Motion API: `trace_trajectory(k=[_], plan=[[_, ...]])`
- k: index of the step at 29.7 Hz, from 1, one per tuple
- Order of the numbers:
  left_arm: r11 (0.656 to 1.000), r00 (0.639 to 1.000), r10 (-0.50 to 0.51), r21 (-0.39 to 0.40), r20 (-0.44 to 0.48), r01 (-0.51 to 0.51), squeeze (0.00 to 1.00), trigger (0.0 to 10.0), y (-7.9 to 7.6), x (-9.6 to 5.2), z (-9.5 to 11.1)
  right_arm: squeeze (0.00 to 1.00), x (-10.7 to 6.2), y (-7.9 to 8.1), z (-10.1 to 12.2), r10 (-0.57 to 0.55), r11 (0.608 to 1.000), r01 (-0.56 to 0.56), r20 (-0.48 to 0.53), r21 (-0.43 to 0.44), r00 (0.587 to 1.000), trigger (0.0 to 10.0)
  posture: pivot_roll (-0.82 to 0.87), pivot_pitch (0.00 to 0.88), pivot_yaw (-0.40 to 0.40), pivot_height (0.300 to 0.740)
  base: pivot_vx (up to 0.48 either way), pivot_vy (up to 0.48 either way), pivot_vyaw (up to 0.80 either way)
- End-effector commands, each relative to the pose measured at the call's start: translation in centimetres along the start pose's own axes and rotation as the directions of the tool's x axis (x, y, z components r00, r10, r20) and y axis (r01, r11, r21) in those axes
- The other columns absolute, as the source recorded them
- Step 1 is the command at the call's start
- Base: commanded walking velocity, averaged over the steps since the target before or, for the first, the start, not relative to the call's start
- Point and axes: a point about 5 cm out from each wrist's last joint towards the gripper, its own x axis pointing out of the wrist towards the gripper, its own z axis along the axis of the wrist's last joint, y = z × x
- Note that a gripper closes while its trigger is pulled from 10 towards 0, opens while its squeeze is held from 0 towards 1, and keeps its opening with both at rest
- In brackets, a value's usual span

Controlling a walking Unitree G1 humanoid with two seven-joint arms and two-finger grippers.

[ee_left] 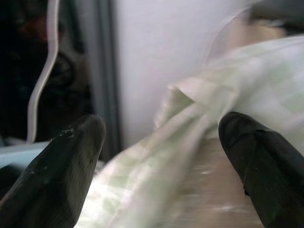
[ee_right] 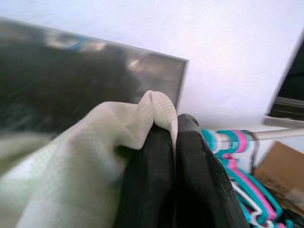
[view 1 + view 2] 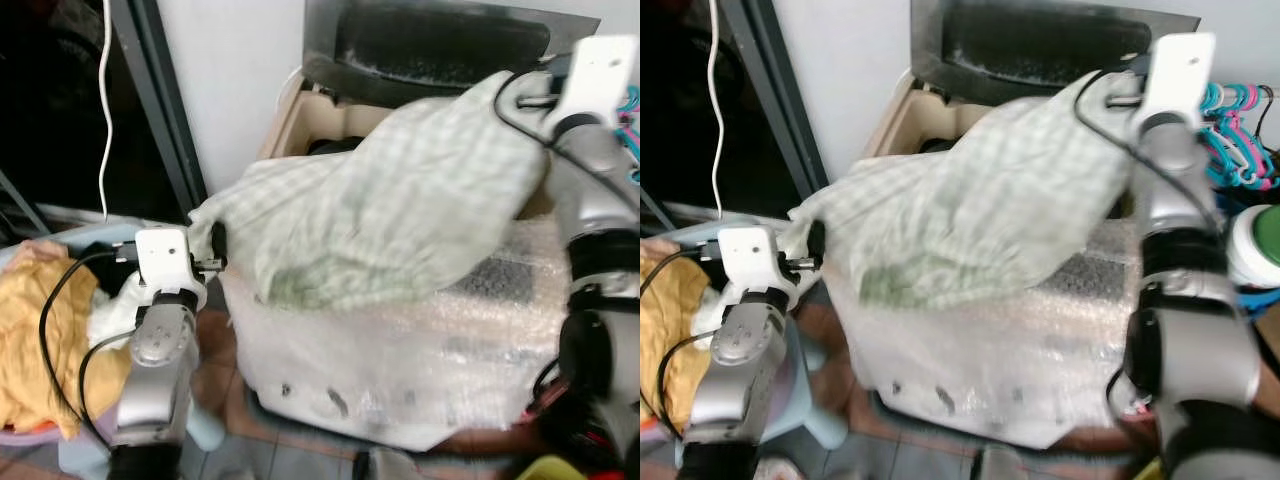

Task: Clothes washing

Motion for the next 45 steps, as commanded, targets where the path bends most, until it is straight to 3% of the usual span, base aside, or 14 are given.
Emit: trace_trajectory(k=[1,6,7,14,26,35,36,37,39,40,41,43,44,45], plan=[[1.000,0.998,0.020,0.025,-0.063,-0.018,0.00,10.0,0.8,-0.3,-1.2,0.00,0.6,-1.8,3.5,-0.109,0.991,0.120,0.152,-0.061,0.982,10.0,-0.01,0.000,-0.017,0.740,0.000,0.000,0.00],[0.999,0.998,0.027,0.025,-0.062,-0.025,0.00,10.0,0.9,-0.3,-1.1,0.00,-0.2,2.1,2.0,0.112,0.994,-0.109,0.125,-0.032,0.986,10.0,-0.01,0.000,-0.016,0.740,0.000,0.000,0.00],[0.999,0.998,0.027,0.024,-0.063,-0.025,0.00,10.0,0.9,-0.3,-1.1,1.00,-0.6,2.8,1.0,0.162,0.987,-0.160,0.101,-0.026,0.982,10.0,-0.01,0.000,-0.014,0.740,0.000,0.000,0.00],[0.999,0.996,0.041,0.034,-0.074,-0.038,0.00,10.0,1.1,-0.4,-1.3,1.00,-3.0,5.7,-2.8,0.411,0.908,-0.409,0.003,-0.090,0.912,10.0,-0.02,0.000,-0.008,0.740,0.000,0.000,0.00],[0.976,0.982,0.188,0.113,-0.004,-0.187,0.00,10.0,4.1,-2.6,0.0,1.00,-5.2,5.7,-2.9,0.502,0.837,-0.449,0.109,-0.313,0.858,10.0,-0.01,0.000,-0.015,0.740,0.000,0.000,0.00],[0.978,0.983,0.168,0.113,0.081,-0.176,0.00,10.0,3.7,-3.0,2.2,1.00,-4.9,5.1,-1.2,0.513,0.818,-0.416,0.178,-0.398,0.840,10.0,0.00,0.000,-0.024,0.740,0.000,0.000,0.00],[0.978,0.983,0.160,0.119,0.094,-0.170,0.00,10.0,3.6,-3.0,2.6,1.00,-4.8,5.1,-1.8,0.552,0.779,-0.461,0.116,-0.425,0.825,10.0,0.01,0.000,-0.024,0.740,0.000,0.000,0.00],[0.980,0.984,0.148,0.120,0.101,-0.160,0.00,10.0,3.5,-3.1,2.8,0.77,-5.1,5.3,-3.1,0.639,0.675,-0.571,-0.017,-0.466,0.769,10.0,0.01,0.000,-0.022,0.740,0.000,0.000,0.00],[0.980,0.984,0.145,0.121,0.102,-0.157,0.00,10.0,3.5,-3.1,2.9,0.77,-5.2,5.3,-3.6,0.662,0.640,-0.607,-0.063,-0.472,0.747,10.0,0.01,0.000,-0.020,0.740,0.000,0.000,0.00],[0.982,0.985,0.136,0.119,0.103,-0.148,0.00,10.0,3.4,-3.1,2.9,0.16,-5.7,5.3,-4.1,0.710,0.575,-0.659,-0.104,-0.485,0.696,10.0,0.01,0.000,-0.019,0.740,0.000,0.000,0.00],[0.982,0.986,0.133,0.118,0.103,-0.145,0.00,10.0,3.3,-3.1,2.9,0.16,-5.8,5.3,-4.0,0.726,0.558,-0.668,-0.102,-0.493,0.681,10.0,0.01,0.000,-0.019,0.740,0.000,0.000,0.00],[0.991,0.991,0.083,0.097,0.110,-0.094,0.00,10.0,2.8,-3.0,3.2,0.00,-7.9,5.6,-4.2,0.866,0.354,-0.811,-0.165,-0.466,0.473,10.0,0.00,0.000,-0.015,0.740,0.000,0.000,0.00],[0.991,0.991,0.083,0.097,0.110,-0.094,0.00,10.0,2.8,-3.0,3.2,0.00,-7.9,5.6,-4.2,0.866,0.354,-0.811,-0.165,-0.466,0.473,10.0,0.00,0.000,-0.015,0.740,0.000,0.000,0.00],[0.993,0.991,0.054,0.094,0.124,-0.066,0.00,10.0,2.4,-2.9,3.6,0.00,-8.5,5.5,-3.4,0.906,0.317,-0.860,-0.140,-0.399,0.399,10.0,0.00,0.000,-0.015,0.740,0.000,0.000,0.00]])
